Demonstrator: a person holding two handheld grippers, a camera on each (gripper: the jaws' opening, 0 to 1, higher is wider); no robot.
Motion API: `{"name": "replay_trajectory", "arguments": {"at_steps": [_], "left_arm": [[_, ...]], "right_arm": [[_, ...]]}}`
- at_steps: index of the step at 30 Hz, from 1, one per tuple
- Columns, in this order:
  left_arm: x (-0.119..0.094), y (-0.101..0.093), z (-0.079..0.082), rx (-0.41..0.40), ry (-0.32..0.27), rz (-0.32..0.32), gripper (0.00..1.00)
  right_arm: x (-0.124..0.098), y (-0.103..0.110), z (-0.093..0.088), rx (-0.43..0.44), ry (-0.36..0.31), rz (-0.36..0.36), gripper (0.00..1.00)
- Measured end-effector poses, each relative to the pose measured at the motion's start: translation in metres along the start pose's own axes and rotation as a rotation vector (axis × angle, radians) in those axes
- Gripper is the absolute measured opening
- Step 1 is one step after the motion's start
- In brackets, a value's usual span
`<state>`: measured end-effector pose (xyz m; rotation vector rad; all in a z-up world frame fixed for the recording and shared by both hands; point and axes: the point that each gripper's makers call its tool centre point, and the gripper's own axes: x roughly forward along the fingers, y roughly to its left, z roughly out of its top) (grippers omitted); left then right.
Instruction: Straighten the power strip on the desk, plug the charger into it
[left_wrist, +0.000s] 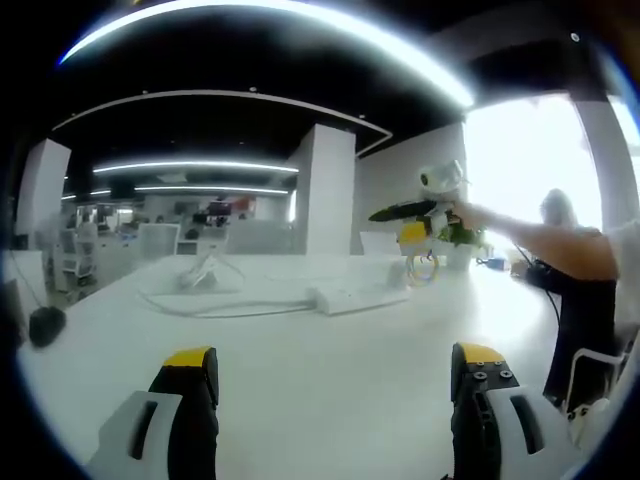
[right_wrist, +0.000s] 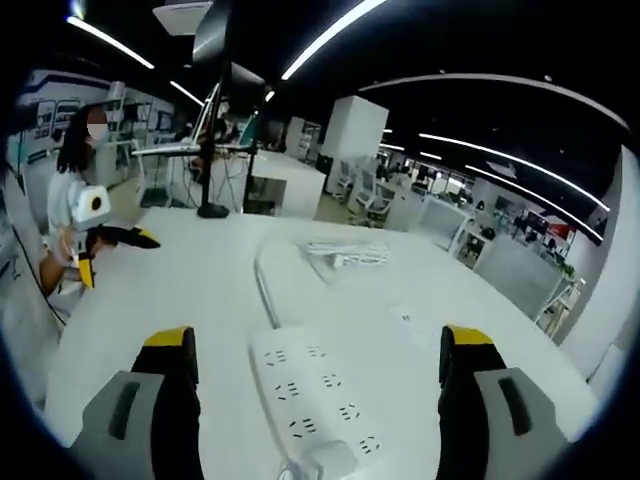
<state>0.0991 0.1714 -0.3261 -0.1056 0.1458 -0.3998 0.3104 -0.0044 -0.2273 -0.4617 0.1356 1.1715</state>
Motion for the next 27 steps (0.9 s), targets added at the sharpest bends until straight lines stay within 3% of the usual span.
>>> {"name": "replay_trajectory", "arguments": {"at_steps": [21, 27], "left_arm": [[0.002, -0.002, -0.001, 0.0, -0.001, -0.006, 0.99], [0.002, -0.002, -0.001, -0.001, -0.003, -0.006, 0.99]], "right_arm": [[-0.019, -0.018, 0.028, 0.113, -0.204, -0.117, 1.0], [-0.024, -0.018, 0.034, 0.123, -0.226, -0.141, 1.0]]}}
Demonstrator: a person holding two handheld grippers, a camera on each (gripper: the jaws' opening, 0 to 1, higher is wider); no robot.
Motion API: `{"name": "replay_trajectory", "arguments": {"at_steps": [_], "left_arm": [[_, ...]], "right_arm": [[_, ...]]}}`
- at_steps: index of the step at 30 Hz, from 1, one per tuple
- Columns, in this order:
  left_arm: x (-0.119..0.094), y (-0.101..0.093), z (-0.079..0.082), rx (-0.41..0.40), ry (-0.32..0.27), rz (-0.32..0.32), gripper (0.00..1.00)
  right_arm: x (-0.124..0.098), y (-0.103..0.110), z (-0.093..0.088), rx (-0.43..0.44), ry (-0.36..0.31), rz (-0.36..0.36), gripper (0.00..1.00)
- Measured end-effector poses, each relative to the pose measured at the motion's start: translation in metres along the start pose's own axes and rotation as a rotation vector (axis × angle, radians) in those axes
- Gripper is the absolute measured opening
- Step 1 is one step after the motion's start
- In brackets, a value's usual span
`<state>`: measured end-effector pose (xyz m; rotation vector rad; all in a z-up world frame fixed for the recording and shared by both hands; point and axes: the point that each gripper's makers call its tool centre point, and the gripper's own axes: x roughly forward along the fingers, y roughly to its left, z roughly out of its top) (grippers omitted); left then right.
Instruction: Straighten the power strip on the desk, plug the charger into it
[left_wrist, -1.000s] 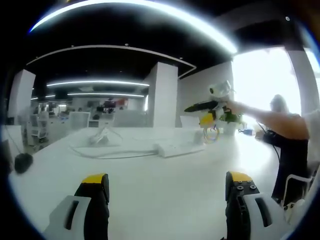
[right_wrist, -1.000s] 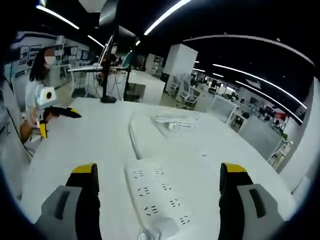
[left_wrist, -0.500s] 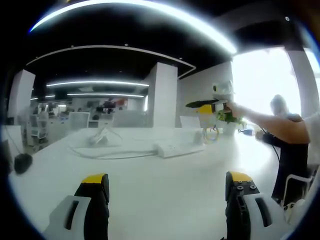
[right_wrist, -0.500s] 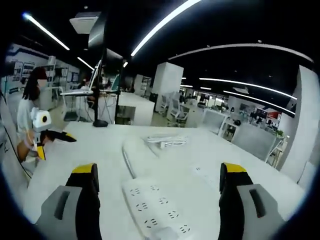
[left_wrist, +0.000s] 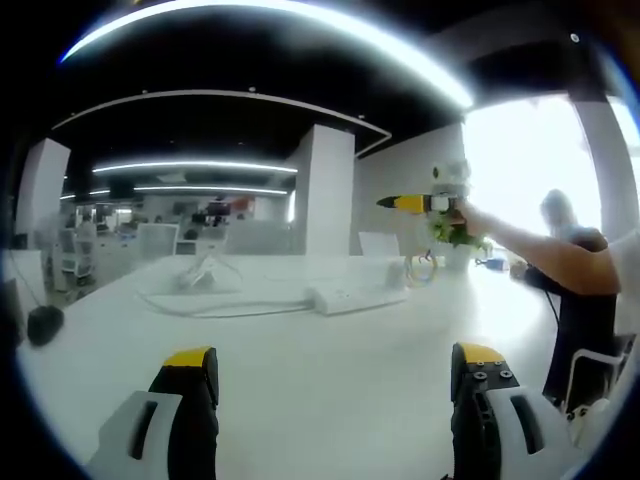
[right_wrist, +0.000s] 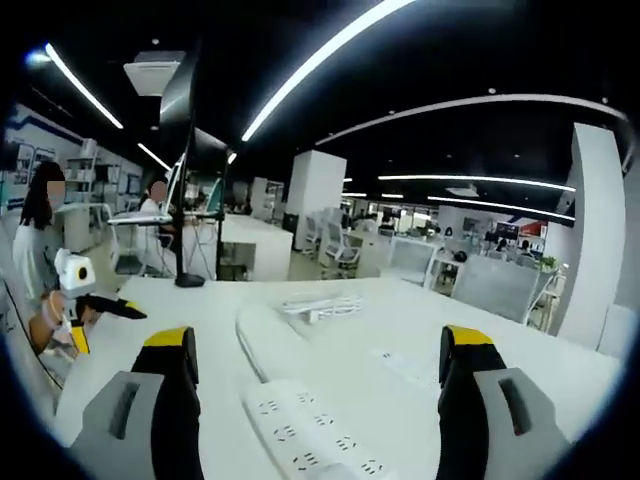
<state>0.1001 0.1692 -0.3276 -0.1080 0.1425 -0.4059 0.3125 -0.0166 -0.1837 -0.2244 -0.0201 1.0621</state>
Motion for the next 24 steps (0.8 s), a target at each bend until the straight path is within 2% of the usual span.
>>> {"name": "replay_trajectory", "arguments": {"at_steps": [10, 17, 24], "left_arm": [[-0.001, 0.001, -0.002, -0.004, 0.002, 0.002, 0.99], [-0.001, 0.001, -0.003, -0.007, 0.002, 0.001, 0.99], [0.0, -0.001, -0.004, -0.008, 0.003, -0.003, 0.99]], "right_arm": [[-0.01, -0.006, -0.001, -0.01, -0.009, -0.062, 1.0], [-0.02, -0.003, -0.008, -0.001, 0.0, -0.072, 1.0], [-0.033, -0.005, -0.005, 0.004, -0.021, -0.094, 1.0]]}}
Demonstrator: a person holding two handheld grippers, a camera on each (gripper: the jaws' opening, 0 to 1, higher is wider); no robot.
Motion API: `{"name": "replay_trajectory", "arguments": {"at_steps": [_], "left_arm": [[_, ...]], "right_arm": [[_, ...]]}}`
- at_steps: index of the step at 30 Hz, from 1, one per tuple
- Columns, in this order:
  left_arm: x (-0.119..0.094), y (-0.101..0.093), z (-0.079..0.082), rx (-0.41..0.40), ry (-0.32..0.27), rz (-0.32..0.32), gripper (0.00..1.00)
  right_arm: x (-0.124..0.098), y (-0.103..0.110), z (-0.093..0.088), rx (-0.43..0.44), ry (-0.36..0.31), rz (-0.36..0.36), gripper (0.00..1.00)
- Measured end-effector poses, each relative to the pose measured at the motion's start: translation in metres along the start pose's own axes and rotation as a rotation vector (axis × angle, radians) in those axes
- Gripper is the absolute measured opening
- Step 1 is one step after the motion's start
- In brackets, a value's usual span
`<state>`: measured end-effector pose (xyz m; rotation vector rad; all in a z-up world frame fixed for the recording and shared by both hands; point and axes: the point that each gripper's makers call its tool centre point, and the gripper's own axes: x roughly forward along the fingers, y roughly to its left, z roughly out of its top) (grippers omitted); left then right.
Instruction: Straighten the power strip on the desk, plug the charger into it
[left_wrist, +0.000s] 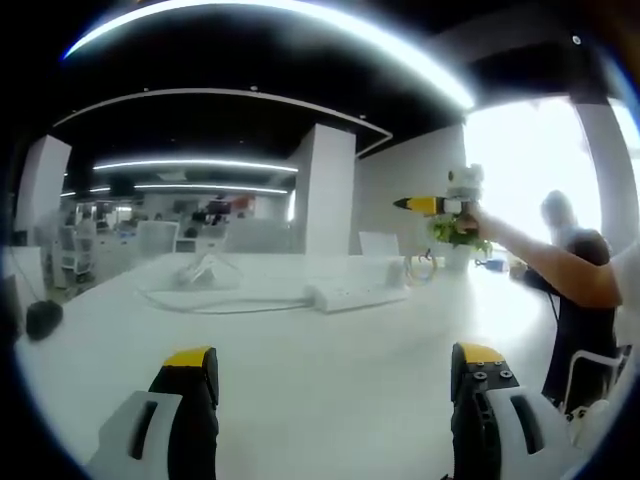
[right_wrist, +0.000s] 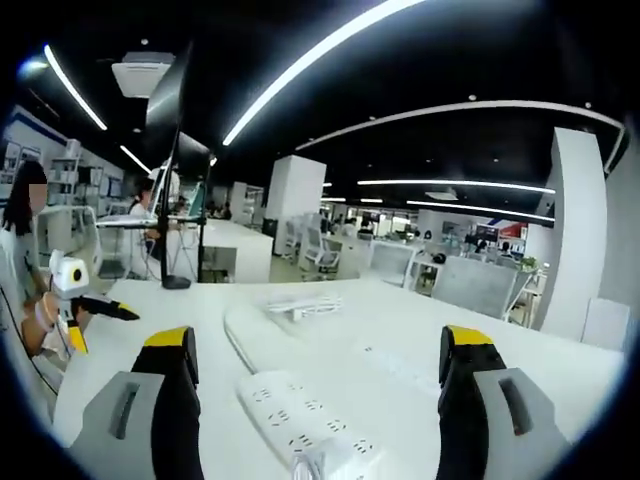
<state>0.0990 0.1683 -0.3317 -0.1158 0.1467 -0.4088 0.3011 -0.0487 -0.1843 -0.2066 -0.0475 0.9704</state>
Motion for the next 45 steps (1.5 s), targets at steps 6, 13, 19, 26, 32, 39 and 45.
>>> {"name": "replay_trajectory", "arguments": {"at_steps": [6, 13, 19, 26, 32, 39, 45], "left_arm": [[-0.001, 0.001, 0.0, 0.0, -0.001, 0.002, 0.99], [-0.002, 0.002, 0.001, 0.0, -0.004, 0.004, 0.99], [-0.001, 0.0, 0.0, -0.003, -0.002, -0.001, 0.99], [0.0, 0.001, 0.0, -0.006, -0.003, -0.002, 0.99], [-0.001, 0.001, 0.002, -0.005, -0.008, -0.003, 0.99], [-0.001, 0.001, 0.003, -0.004, -0.008, -0.003, 0.99], [-0.001, 0.0, 0.002, -0.006, -0.005, -0.003, 0.99]], "right_arm": [[-0.009, 0.0, -0.002, 0.009, -0.003, -0.011, 1.0], [-0.026, 0.003, -0.008, 0.027, -0.017, -0.033, 1.0], [-0.04, 0.007, -0.014, 0.038, -0.02, -0.053, 1.0], [-0.056, 0.009, -0.019, 0.044, -0.027, -0.079, 1.0], [-0.067, 0.013, -0.028, 0.044, -0.016, -0.088, 1.0], [-0.083, 0.023, -0.028, 0.044, -0.037, -0.107, 1.0], [-0.1, 0.028, -0.033, 0.058, -0.052, -0.122, 1.0]]}}
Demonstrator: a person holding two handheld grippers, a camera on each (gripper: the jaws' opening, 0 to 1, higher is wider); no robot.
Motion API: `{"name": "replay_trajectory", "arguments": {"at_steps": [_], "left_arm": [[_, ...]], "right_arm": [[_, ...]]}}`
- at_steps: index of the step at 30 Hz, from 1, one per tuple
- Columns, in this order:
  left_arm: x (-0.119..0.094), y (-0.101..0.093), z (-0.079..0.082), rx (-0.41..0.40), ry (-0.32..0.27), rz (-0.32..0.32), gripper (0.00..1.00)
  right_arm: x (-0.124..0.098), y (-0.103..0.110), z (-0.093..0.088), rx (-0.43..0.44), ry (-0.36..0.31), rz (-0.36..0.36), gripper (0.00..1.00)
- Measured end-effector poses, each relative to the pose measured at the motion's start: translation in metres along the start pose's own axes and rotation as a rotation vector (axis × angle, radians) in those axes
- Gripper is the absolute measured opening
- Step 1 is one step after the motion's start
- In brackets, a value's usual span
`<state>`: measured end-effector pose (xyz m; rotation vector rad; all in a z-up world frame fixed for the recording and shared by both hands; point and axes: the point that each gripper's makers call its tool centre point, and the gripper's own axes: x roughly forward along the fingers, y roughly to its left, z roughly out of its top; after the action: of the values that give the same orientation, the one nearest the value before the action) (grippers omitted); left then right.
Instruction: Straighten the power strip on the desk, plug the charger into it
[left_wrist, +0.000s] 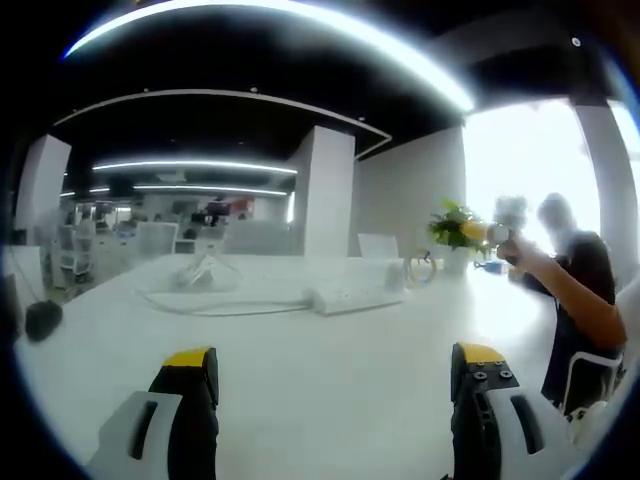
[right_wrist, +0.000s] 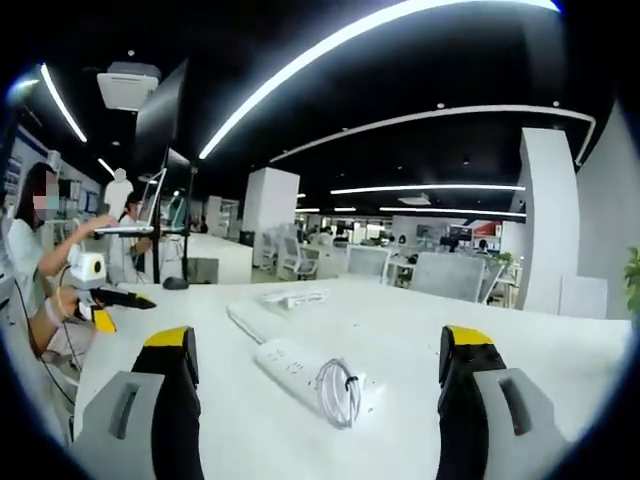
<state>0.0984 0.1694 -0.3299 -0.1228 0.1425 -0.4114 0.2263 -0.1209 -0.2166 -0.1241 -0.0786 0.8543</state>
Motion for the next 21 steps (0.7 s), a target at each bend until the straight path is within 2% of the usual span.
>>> {"name": "replay_trajectory", "arguments": {"at_steps": [21], "left_arm": [[0.002, -0.003, -0.002, 0.001, 0.006, -0.008, 0.99]], "right_arm": [[-0.042, -0.003, -0.025, 0.023, 0.005, -0.055, 1.0]]}}
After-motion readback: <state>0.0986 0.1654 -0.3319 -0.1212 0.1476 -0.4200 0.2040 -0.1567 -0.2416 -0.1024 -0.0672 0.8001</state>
